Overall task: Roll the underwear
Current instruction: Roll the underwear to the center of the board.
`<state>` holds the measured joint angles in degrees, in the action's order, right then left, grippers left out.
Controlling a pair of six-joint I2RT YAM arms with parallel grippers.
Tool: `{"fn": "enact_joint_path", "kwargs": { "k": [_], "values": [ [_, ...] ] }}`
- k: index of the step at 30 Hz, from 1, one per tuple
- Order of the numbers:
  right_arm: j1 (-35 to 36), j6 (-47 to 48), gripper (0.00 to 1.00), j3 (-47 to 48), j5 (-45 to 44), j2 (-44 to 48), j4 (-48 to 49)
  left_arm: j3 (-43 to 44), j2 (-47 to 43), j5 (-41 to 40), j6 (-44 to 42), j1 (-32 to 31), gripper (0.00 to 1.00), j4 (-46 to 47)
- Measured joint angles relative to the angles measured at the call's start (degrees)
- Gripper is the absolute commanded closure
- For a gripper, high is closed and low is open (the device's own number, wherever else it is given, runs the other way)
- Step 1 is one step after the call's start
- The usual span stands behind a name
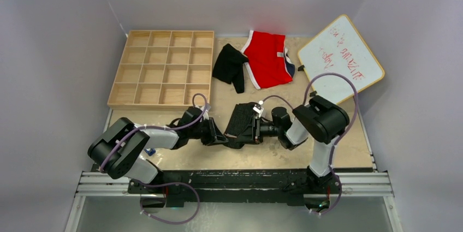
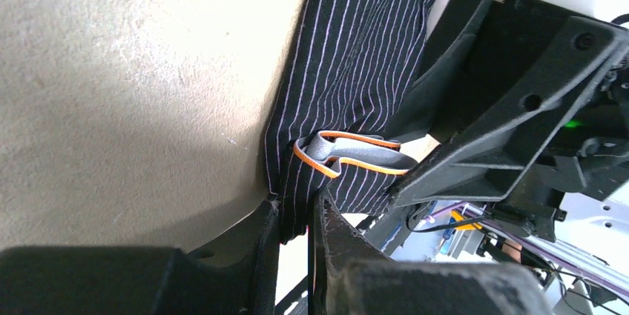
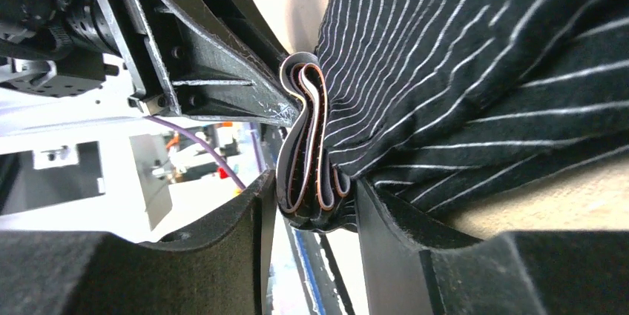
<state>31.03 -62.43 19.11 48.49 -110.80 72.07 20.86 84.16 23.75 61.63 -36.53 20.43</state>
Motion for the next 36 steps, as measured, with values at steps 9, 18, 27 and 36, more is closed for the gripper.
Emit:
{"fn": "enact_joint_path", "kwargs": {
  "k": [9,18,27,36],
  "values": [
    [0.07,13.14,0.48,2.03,-5.38,14.78,-24.50,2.03,-0.07,-0.22,-2.01,-0.42,0.91,-3.50],
    [0.22,32.94,0.46,2.84,-21.27,36.20,-42.51,6.29,-0.07,-0.79,-4.76,-0.68,0.91,-11.39],
    [21.66,70.27,0.47,-1.70,-32.87,42.80,-36.17,7.87,-0.07,-0.96,-5.73,-0.68,0.91,-14.93],
    [31.76,91.78,0.48,-0.59,-40.04,35.65,-34.51,8.94,-0.07,-0.98,-6.47,-0.68,0.91,-17.11]
  ]
}}
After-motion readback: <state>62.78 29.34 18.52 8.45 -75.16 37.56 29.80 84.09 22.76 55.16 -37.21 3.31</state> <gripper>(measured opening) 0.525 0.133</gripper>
